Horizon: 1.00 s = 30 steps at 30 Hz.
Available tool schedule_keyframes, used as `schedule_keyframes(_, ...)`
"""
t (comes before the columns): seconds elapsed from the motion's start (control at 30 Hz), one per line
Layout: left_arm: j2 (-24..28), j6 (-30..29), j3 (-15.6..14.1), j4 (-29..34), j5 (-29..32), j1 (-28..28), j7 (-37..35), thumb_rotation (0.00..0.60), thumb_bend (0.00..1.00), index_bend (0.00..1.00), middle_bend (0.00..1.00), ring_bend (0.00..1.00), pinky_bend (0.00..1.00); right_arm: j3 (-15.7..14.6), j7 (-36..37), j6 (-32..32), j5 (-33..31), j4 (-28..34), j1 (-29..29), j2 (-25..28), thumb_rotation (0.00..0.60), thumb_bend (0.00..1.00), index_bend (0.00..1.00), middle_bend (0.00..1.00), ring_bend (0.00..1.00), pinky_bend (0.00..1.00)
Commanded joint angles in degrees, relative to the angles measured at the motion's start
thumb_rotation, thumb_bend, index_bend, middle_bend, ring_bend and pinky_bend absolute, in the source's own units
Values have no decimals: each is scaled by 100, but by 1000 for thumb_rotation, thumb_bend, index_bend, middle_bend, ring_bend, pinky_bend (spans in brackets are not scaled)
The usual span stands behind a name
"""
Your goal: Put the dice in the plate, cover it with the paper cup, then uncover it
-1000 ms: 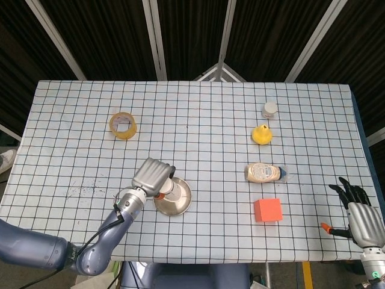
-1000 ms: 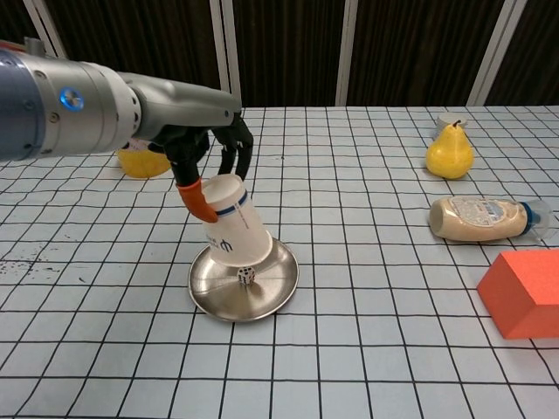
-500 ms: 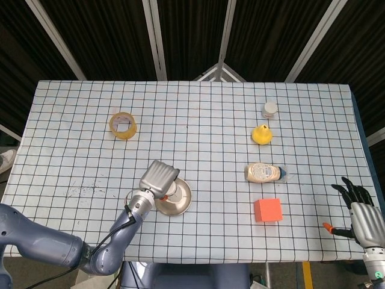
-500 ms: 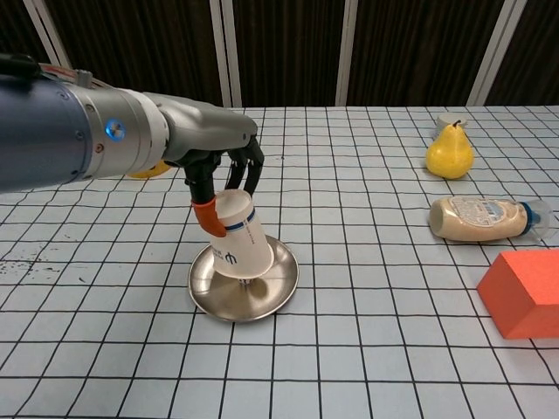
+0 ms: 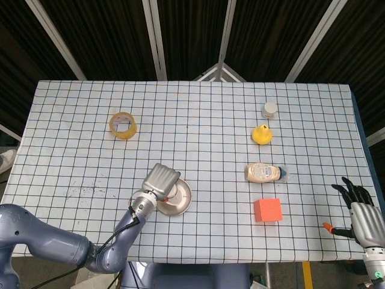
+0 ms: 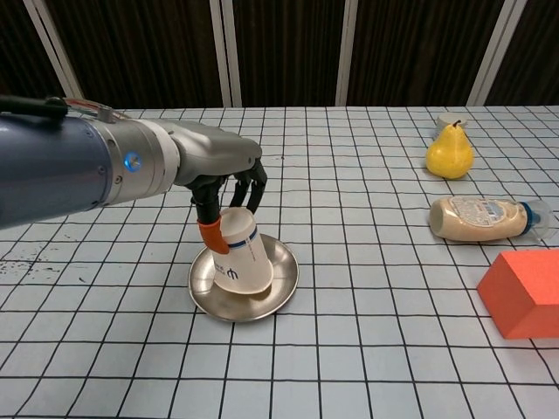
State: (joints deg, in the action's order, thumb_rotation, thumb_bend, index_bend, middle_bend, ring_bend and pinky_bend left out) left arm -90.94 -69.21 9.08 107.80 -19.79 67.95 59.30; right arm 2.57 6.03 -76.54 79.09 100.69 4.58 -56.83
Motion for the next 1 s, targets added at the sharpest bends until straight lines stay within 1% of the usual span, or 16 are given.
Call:
schedule_keyframes(0.03, -15, 14, -19, -19, -8, 6, -6, 600, 404, 479, 525, 728, 864, 0, 6, -2, 9, -1, 0, 4, 600, 143, 189, 33, 102, 0)
schedule_keyframes(0.3, -91, 200, -2, -181, 30, -21, -215, 600, 405, 482, 533, 728, 864, -5, 25, -6, 26, 9, -7, 17, 600, 143, 189, 33, 102, 0)
schedule_keyframes(0.63, -303, 27, -120, -583, -179, 24, -89, 600, 405, 484, 534, 728, 864, -8, 41, 25, 26, -5, 4, 10, 600, 143, 189, 33, 102, 0)
schedule_keyframes(0.83, -530, -120, -200, -797, -426, 85, 85, 600, 405, 484, 534, 728, 864, -9, 26, 39, 17, -1, 8, 4, 600, 143, 189, 33, 102, 0)
schedule_keyframes(0.9, -548, 33, -173, -721, -347, 72, 20, 600, 407, 484, 534, 728, 864, -7, 23, 45, 12, -6, 11, 2, 600, 143, 189, 33, 102, 0)
schedule_keyframes(1.0, -436, 533, -13, -501, -8, 34, -259, 600, 410, 484, 535, 728, 864, -2, 25, 41, 6, -11, 10, 0, 600, 143, 189, 33, 102, 0)
